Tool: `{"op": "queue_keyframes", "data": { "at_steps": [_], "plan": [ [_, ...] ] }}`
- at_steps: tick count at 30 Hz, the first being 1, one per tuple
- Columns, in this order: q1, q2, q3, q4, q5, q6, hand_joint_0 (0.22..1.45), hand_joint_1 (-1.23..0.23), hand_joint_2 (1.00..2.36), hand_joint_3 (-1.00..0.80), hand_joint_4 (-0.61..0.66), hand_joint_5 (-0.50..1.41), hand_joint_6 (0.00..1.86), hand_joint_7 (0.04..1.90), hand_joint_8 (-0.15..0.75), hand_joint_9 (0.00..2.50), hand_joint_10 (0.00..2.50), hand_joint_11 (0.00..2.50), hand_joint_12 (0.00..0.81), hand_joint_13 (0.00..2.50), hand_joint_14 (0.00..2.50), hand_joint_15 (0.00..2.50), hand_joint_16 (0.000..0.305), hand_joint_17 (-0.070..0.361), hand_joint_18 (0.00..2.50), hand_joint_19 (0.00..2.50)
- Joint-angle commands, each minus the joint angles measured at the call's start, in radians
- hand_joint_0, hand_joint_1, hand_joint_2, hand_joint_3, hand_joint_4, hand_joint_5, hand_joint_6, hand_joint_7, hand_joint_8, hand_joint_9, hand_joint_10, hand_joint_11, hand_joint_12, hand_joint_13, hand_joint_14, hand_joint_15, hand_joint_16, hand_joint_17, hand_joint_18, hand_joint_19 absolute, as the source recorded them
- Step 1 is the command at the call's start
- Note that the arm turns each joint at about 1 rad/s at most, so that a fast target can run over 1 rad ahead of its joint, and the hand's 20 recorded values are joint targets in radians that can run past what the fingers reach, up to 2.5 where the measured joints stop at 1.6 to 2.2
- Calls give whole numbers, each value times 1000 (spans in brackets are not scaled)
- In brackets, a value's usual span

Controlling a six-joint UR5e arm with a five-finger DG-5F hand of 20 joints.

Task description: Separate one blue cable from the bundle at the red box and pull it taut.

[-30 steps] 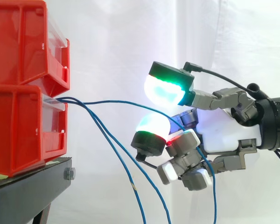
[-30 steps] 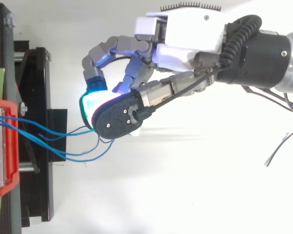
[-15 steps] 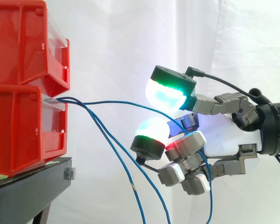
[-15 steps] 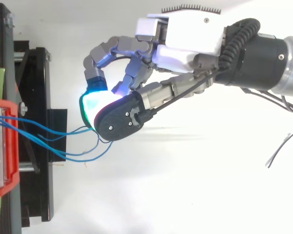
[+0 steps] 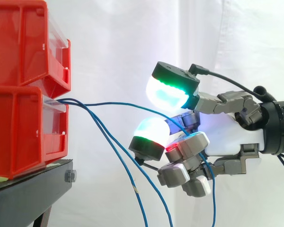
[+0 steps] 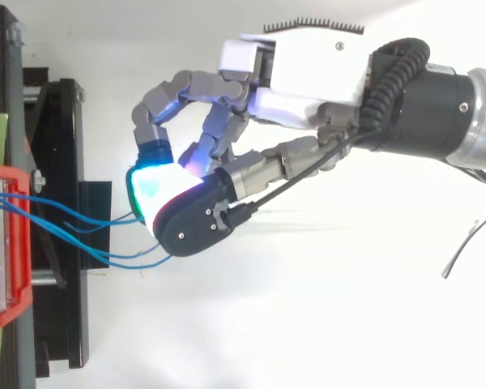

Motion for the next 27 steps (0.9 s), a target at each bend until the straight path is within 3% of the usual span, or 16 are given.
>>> {"op": "queue_keyframes", "data": {
  "at_steps": [1,14,20,27],
  "plan": [
    [4,0,0,8,0,-21,496,-664,1000,-500,277,-229,838,1175,392,1124,131,1759,466,1295,16,1290,66,149,1185,807],
    [15,1,0,16,0,-38,518,-660,1000,-500,271,-228,840,1176,382,1120,203,1789,444,1316,15,1356,64,145,1176,815],
    [18,1,0,17,0,-38,589,-646,1000,-497,251,-227,836,1200,358,1122,176,1850,421,1312,15,1390,60,136,1144,855],
    [18,0,0,17,0,-38,632,-708,1017,-289,244,-226,849,1229,363,1093,196,1854,414,1302,14,1396,60,135,1140,847]
  ]
}}
